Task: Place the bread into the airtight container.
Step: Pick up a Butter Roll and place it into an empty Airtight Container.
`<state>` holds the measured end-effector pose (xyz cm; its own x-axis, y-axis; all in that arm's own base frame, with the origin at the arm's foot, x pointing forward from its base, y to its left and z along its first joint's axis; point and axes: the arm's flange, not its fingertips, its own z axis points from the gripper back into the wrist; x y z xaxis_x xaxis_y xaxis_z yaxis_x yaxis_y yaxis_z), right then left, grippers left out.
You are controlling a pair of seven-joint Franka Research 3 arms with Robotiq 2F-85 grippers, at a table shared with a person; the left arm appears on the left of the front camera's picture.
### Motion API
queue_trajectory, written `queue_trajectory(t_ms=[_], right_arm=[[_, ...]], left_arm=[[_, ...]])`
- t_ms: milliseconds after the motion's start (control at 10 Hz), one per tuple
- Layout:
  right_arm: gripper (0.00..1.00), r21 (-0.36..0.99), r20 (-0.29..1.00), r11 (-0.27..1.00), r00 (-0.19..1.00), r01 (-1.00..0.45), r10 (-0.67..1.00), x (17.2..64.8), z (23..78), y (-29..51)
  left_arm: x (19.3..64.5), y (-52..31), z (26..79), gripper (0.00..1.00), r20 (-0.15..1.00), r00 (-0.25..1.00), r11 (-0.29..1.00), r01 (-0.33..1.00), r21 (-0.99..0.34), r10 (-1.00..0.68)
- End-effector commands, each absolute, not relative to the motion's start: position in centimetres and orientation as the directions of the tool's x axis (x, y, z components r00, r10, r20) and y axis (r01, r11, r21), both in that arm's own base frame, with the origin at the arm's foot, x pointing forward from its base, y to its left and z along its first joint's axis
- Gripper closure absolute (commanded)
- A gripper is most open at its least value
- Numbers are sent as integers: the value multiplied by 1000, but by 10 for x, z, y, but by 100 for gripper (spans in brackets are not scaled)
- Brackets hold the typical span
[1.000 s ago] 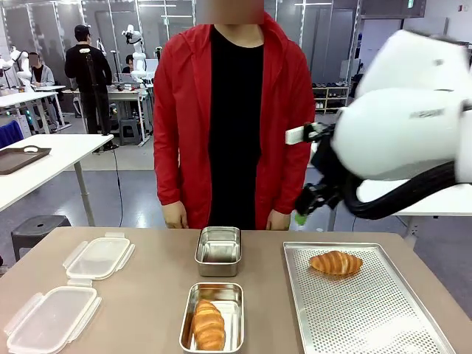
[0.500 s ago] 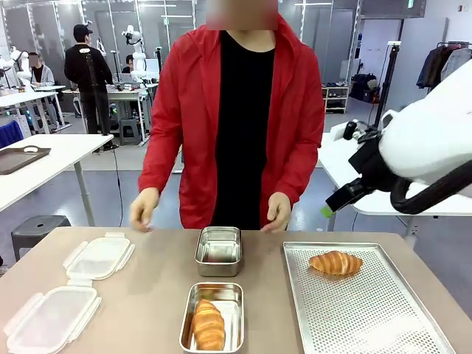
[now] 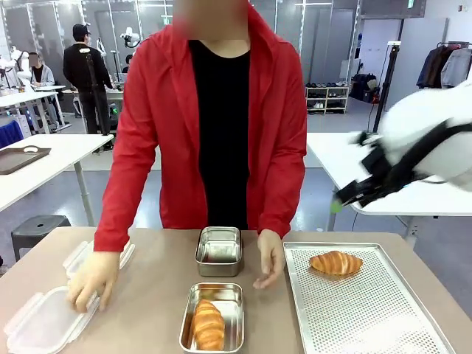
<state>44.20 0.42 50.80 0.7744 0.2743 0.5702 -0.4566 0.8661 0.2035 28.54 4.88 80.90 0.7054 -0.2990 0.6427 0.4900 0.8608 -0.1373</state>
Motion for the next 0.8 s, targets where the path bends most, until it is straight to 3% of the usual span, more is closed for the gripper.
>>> queue_trajectory(t_ms=[0, 300, 500, 600, 700], right_arm=[[0, 323, 590, 885, 802, -336, 90, 362, 556, -117], [0, 528, 622, 826, 752, -199, -217, 284, 537, -228], [0, 614, 670, 772, 626, -165, -399, 271, 506, -250], [0, 542, 609, 825, 751, -160, -254, 256, 543, -251], [0, 542, 609, 825, 751, -160, -254, 256, 543, -251]], left_arm=[[284, 48, 810, 0, 641, 699, 855, 503, -125, -317], [284, 48, 810, 0, 641, 699, 855, 503, -125, -317], [284, 48, 810, 0, 641, 699, 855, 503, -125, -317], [284, 48, 810, 0, 641, 699, 855, 503, -125, -317], [284, 48, 810, 0, 641, 699, 855, 503, -125, -317]])
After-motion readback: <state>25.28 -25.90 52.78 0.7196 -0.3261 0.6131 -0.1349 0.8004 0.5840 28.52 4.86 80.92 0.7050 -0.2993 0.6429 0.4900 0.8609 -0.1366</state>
